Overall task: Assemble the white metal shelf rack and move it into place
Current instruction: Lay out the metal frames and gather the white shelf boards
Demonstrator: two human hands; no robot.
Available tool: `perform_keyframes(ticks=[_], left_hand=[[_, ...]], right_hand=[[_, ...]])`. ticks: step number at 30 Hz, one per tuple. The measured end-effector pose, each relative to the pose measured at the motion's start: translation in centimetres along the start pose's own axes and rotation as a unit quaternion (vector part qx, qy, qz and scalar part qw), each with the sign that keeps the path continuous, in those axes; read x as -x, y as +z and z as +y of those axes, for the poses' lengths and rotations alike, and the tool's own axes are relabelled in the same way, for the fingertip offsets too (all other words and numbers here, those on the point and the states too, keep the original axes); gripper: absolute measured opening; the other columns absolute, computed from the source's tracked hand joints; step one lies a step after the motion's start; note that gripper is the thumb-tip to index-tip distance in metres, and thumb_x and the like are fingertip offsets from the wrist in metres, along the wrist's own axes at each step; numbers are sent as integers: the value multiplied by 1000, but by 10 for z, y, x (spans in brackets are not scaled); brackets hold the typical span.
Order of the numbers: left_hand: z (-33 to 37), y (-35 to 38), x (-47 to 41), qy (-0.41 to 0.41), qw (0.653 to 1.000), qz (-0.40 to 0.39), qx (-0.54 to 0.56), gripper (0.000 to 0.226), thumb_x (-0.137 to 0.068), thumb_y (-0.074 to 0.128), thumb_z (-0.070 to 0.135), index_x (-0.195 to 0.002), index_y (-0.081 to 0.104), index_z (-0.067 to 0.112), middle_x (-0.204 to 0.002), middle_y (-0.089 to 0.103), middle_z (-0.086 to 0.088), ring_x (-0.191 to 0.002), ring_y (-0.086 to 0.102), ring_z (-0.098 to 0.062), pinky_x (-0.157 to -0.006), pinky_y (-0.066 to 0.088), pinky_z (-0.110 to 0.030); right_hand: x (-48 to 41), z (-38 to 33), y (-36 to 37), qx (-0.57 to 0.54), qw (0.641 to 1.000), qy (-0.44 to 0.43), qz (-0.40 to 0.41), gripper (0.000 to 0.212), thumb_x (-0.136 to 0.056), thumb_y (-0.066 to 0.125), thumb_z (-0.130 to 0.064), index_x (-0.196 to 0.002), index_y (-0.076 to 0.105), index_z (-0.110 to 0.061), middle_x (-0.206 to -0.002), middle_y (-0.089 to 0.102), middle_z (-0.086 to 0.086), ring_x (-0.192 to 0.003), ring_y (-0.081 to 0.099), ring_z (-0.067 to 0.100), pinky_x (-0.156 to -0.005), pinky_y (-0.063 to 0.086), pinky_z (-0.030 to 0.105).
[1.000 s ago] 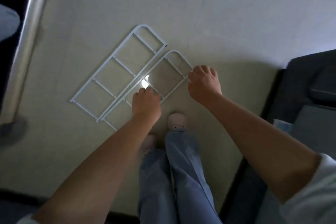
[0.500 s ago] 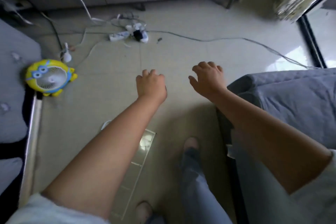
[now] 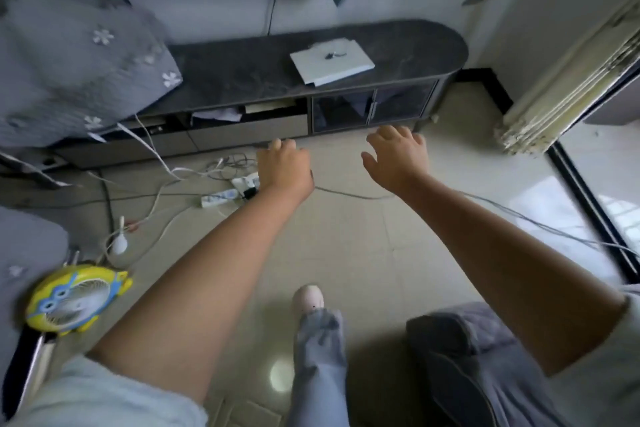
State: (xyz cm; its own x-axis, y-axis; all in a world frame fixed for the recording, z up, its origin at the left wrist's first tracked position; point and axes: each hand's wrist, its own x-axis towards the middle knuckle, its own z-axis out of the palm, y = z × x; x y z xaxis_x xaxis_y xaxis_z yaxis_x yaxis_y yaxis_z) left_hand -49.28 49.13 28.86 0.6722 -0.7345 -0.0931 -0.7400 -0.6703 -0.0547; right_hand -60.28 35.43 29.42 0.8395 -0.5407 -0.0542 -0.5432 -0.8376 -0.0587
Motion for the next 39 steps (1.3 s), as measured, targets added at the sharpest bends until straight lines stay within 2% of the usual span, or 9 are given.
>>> perform_keyframes(ticks=[7,12,16,25,28,31,36,39], left_hand=[[-36,-45,-186,35,998,10,-47,28,-90,48,18,-116,58,16,-123,50,-7,-120,38,-27,-99,29,-39],[-45,-52,-293,65,996,-3,-65,29,-90,46,20,-117,57,15,-122,51,-6,-118,41,-26,-93,34,-36],[-47,-45,-381,73,996,-16,-55,27,-91,45,20,-115,57,14,-120,52,-7,-115,43,-26,-89,37,-35],[-58,-13,-580,12,994,-109,-3,27,-93,43,25,-114,56,12,-121,54,-8,-115,48,-25,-89,42,-34],[-70,7,-615,0,989,-149,16,29,-93,43,25,-117,54,12,-123,53,-8,-116,48,-25,-92,41,-33],[-86,26,-651,-23,981,-185,56,34,-95,41,22,-127,48,12,-129,48,-9,-121,45,-24,-99,38,-33],[-100,64,-726,5,978,-184,96,32,-96,41,22,-125,48,12,-125,51,-9,-113,51,-21,-89,43,-28],[-93,105,-766,1,969,-211,131,32,-95,42,23,-125,49,11,-125,52,-10,-114,51,-23,-93,44,-32]], right_hand=[[-173,29,-31,-50,997,61,23,33,-92,44,-34,-114,57,-13,-125,53,8,-119,43,29,-98,31,38],[-274,60,-25,-69,992,101,11,35,-93,42,-35,-119,57,-17,-126,54,6,-120,44,30,-98,33,38],[-349,97,-10,-71,990,120,-32,36,-92,43,-34,-122,56,-18,-128,52,6,-122,43,29,-100,32,37],[-542,166,23,-102,976,142,-131,38,-96,42,-29,-133,46,-20,-138,45,4,-129,37,26,-108,31,42],[-598,167,37,-106,970,138,-172,37,-96,41,-28,-130,47,-17,-135,49,5,-125,43,24,-106,36,43],[-646,161,51,-136,964,149,-175,36,-95,44,-32,-127,51,-17,-130,54,5,-119,50,22,-104,40,40],[-710,146,100,-157,955,167,-190,40,-94,46,-35,-130,47,-17,-130,54,7,-119,51,24,-101,43,40],[-744,139,147,-183,943,190,-204,47,-93,49,-32,-136,41,-16,-136,47,10,-124,44,28,-102,40,40]])
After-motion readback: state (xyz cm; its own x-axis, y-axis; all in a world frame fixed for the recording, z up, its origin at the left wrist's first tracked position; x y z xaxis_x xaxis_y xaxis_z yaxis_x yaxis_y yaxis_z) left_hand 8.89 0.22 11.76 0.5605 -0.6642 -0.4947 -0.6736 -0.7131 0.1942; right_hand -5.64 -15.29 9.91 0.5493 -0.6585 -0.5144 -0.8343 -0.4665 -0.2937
